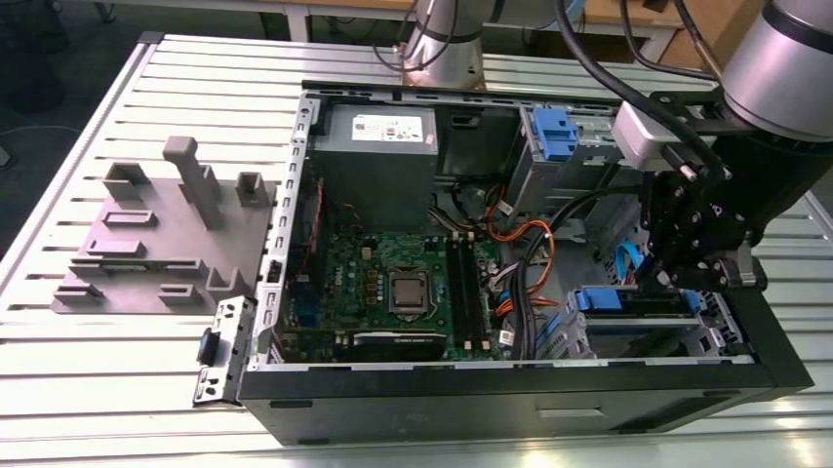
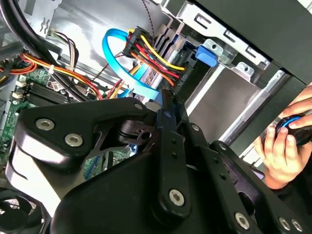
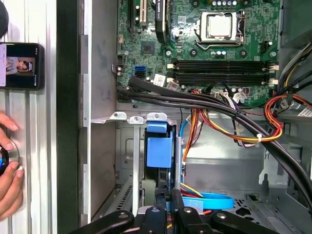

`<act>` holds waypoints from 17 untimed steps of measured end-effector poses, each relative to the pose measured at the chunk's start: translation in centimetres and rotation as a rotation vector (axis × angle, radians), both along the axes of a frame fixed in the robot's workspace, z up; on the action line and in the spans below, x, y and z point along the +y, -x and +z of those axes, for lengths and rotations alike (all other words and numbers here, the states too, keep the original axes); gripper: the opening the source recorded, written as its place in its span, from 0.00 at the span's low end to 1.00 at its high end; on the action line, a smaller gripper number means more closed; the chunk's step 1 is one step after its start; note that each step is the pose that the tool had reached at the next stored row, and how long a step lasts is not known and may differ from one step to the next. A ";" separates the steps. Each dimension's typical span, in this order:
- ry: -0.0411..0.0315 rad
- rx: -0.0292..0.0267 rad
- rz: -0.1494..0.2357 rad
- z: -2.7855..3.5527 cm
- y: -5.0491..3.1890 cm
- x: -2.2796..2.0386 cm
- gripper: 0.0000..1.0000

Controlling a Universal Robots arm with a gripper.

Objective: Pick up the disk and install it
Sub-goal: 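Insert the second disk wire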

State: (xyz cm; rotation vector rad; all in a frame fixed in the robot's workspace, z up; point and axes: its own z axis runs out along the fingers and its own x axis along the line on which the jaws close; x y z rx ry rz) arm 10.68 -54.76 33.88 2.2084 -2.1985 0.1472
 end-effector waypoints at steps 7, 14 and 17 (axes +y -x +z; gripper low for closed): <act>-0.0001 0.0000 0.001 -0.09 -0.01 -0.29 0.16; -0.0056 0.0000 0.003 -0.12 -0.09 -0.30 0.16; -0.0066 0.0000 0.003 -0.16 -0.10 -0.30 0.16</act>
